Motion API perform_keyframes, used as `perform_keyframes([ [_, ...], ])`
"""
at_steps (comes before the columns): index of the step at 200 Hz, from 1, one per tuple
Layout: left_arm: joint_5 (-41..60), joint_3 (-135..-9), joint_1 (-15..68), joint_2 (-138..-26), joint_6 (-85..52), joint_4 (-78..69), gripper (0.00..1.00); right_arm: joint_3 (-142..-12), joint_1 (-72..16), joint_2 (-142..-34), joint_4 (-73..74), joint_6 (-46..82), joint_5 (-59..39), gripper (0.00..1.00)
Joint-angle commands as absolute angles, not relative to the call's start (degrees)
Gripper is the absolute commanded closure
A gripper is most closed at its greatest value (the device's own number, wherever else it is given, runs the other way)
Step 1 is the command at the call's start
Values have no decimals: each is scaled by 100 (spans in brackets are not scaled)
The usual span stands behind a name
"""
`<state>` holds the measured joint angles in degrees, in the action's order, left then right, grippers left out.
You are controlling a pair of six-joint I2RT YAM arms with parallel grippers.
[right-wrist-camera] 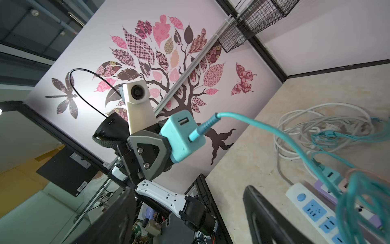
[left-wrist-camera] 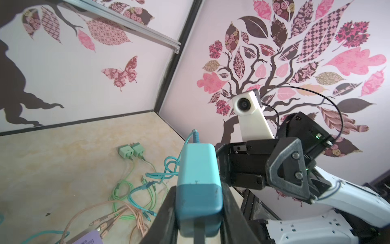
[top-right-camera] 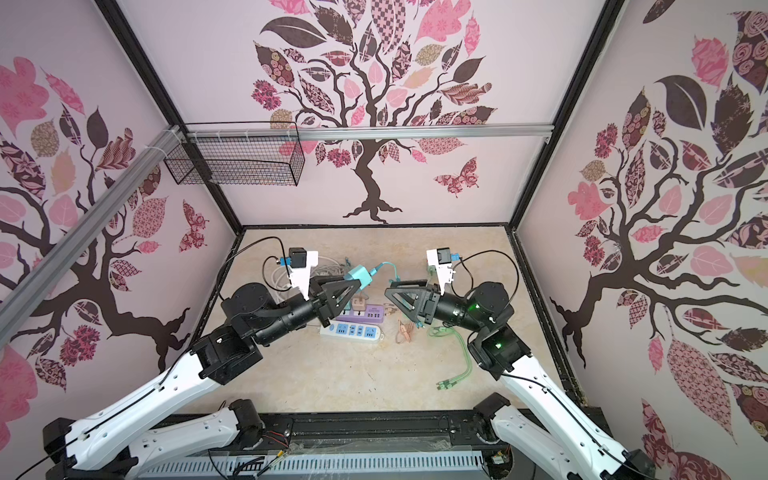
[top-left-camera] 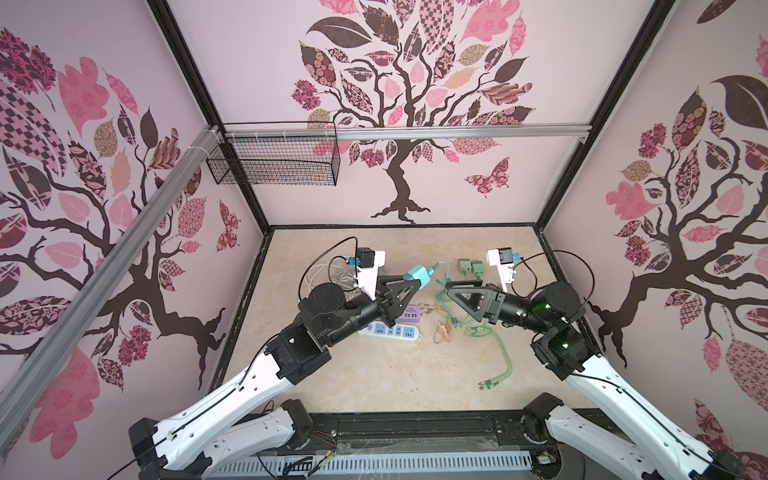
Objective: Insert the plug
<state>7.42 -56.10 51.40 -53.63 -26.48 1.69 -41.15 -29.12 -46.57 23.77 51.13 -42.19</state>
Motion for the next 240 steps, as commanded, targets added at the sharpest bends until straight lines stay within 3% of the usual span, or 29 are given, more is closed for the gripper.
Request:
perform_keyframes([
  [1,1494,-5783,5124,-5356,-2809,119,95,-4035,-2898,-4671,3679,5634,-4617,17],
  [89,2198,-5761,5106,-5965,-3525,-1172,98,-4016,-2900,-4623,3474,5627,-4467,29],
  [120,2233,-5741,5104,-6116,-3671,-1474,98,-4069,-2907,-4670,3460,5569,-4474,41],
  [240,2338,-5713,5106,-6326,-3858,-1787,99,-3972,-2924,-4570,3804,5631,-3976,66],
])
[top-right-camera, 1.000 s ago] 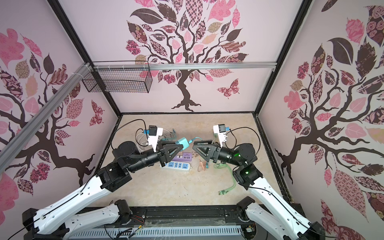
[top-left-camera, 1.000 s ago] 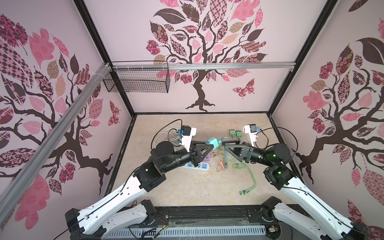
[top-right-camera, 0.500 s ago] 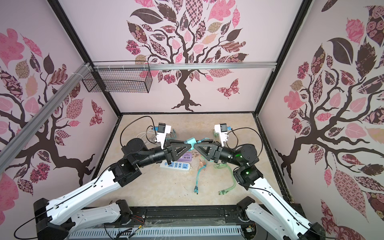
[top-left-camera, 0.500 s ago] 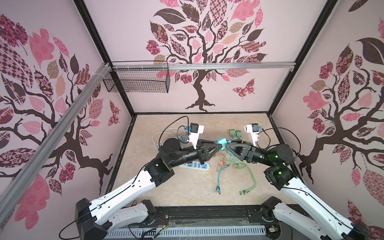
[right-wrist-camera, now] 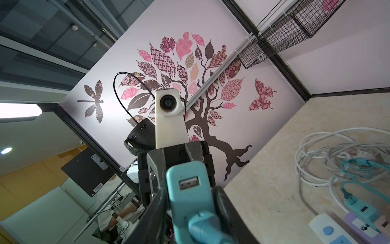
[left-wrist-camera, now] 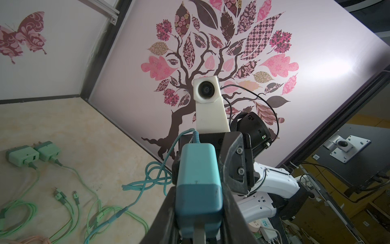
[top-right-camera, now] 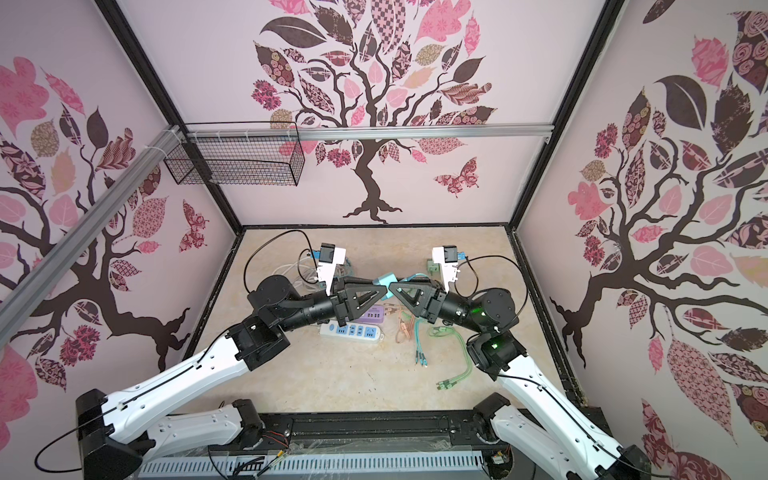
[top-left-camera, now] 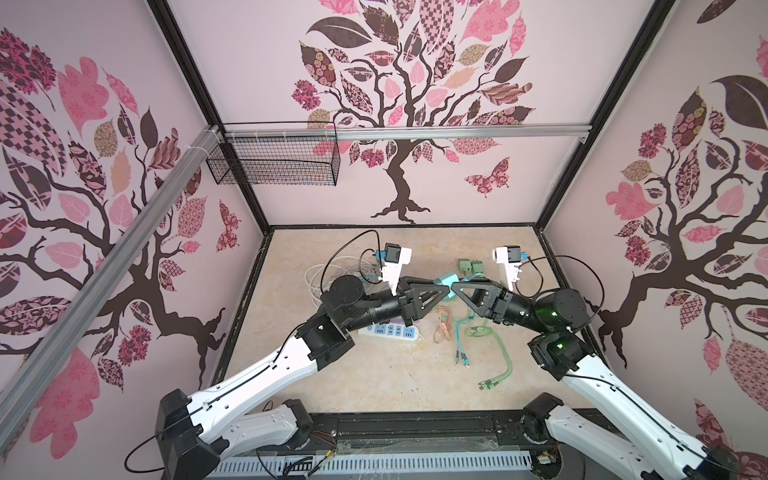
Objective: Insert the plug
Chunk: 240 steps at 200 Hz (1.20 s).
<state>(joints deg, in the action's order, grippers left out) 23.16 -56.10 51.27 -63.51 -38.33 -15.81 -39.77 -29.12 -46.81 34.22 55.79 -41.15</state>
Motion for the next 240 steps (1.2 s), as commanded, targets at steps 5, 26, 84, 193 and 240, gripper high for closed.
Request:
perform_keyframes([
  [5,2338,-5708,5106,-6326,-3861,-1793,99,-3970,-2922,-4569,3805,5627,-3968,67],
  [26,2377,-5706,5104,-6350,-3867,-1784,98,-3973,-2924,-4569,3808,5618,-3974,74],
  [84,1888,-5656,5072,-5917,-3506,-1051,41,-4096,-2925,-4439,2904,4904,-3777,81],
  [193,1163,-4477,2663,-3060,-3497,2697,31,-5695,-4354,-4991,-352,2313,-2552,86],
  [240,777,-4001,2113,-3167,-3806,3064,31,-6046,-5024,-5501,-742,1900,-2123,86],
])
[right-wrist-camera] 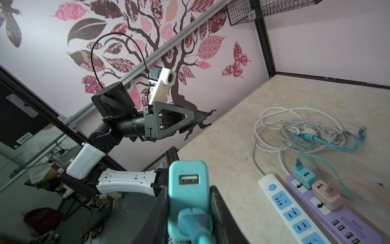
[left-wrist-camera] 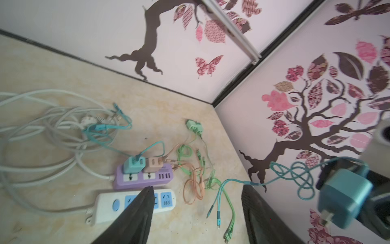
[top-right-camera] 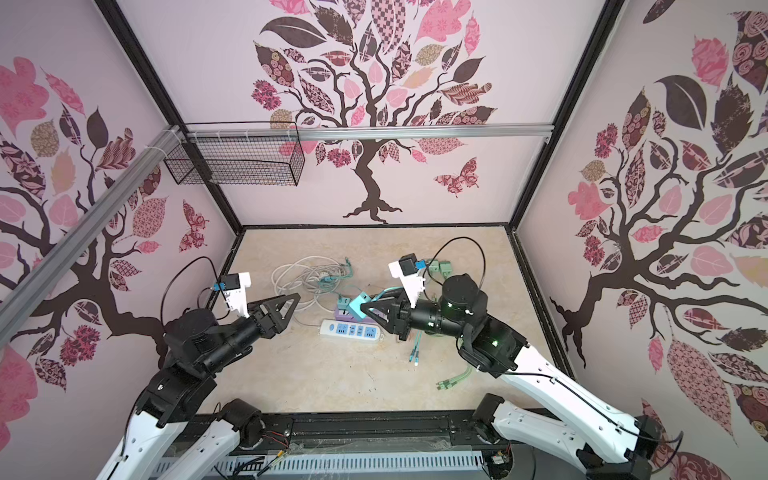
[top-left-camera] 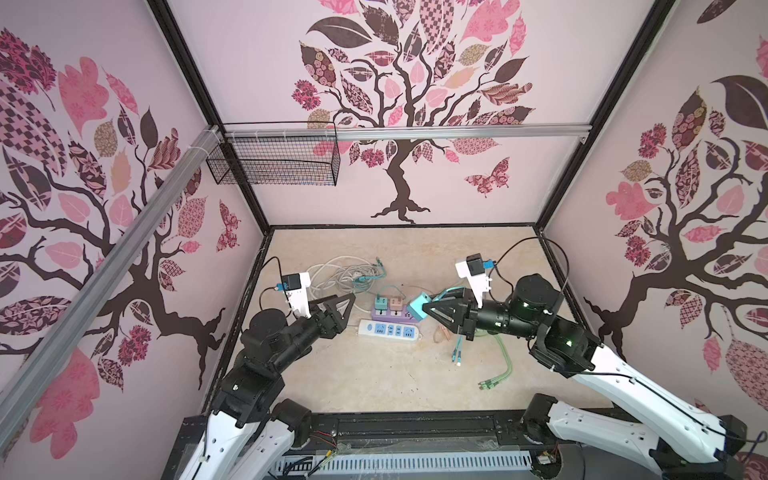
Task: Insert the plug
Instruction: 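Carry the teal charger with the right gripper toward the white strip while the left withdraws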
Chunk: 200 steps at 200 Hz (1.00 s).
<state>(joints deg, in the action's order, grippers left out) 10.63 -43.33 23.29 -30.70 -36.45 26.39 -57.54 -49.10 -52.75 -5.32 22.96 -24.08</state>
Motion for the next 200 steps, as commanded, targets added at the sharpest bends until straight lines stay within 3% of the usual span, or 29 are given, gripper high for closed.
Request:
perform_keyframes([
  [1,775,-3991,2102,-3174,-3814,3061,31,-6046,-5026,-5515,-736,1903,-2130,86],
  [97,407,-3673,1784,-3507,-3576,3319,31,-5884,-6763,-7050,-470,1025,-1195,84],
  [200,568,-2478,1769,-4219,-3955,1633,39,-5534,-6466,-8290,112,911,-373,85],
])
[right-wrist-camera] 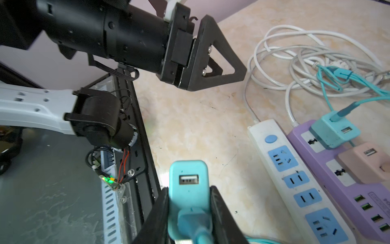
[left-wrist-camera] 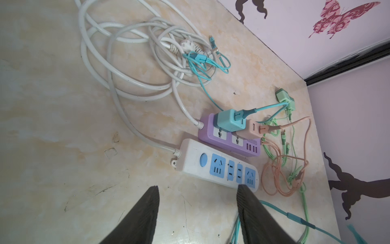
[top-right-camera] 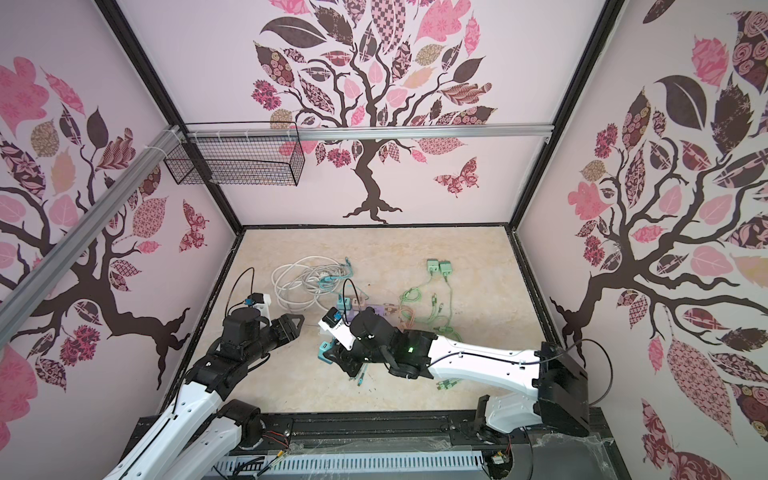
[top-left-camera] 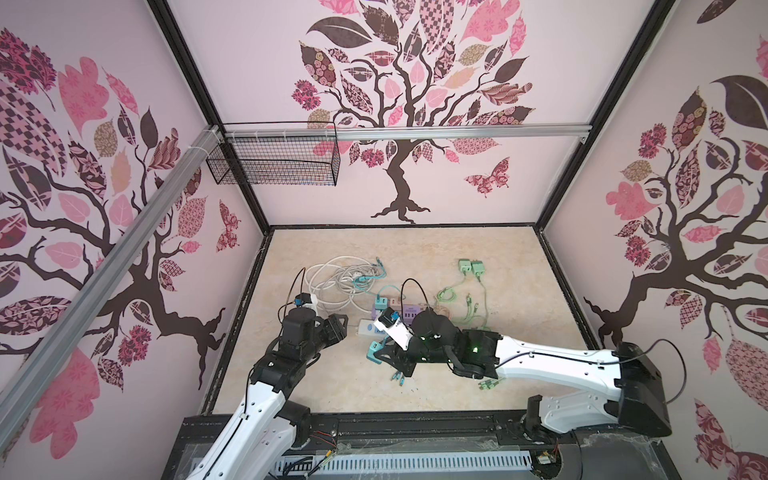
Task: Insert the plug
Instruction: 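Carry the teal charger with the right gripper toward the white strip while the left withdraws, then lower the teal charger toward the white strip's nearest socket with the right gripper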
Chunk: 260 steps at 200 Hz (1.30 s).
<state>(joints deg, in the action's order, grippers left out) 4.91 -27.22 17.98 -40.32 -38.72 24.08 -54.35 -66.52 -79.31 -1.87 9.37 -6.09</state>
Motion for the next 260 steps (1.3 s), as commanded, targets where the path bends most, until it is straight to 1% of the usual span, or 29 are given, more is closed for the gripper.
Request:
perform_keyframes([
  [1,570,-2465,1772,-4228,-3955,1607,40,-5527,-6450,-8302,126,917,-367,85],
  [39,814,-2338,1775,-4933,-3787,876,43,-5531,-6014,-8860,385,804,-251,84],
  [66,1034,-2405,1774,-5521,-3640,593,49,-5768,-5915,-9254,354,424,-264,83],
  [108,1202,-2417,1774,-6266,-3564,51,52,-5985,-5713,-9714,408,96,-238,83],
  [126,1356,-2486,1775,-6624,-3503,-143,56,-5978,-5637,-9798,564,18,-255,83],
  [157,1603,-2677,1775,-7226,-3423,-255,65,-5993,-5551,-9934,751,-193,-279,82],
  [207,1617,-2689,1774,-7478,-3428,-360,68,-5950,-5368,-10095,936,-494,-541,81],
  [260,1652,-2737,1778,-7759,-3424,-360,75,-6134,-5344,-10383,793,-802,-761,80],
])
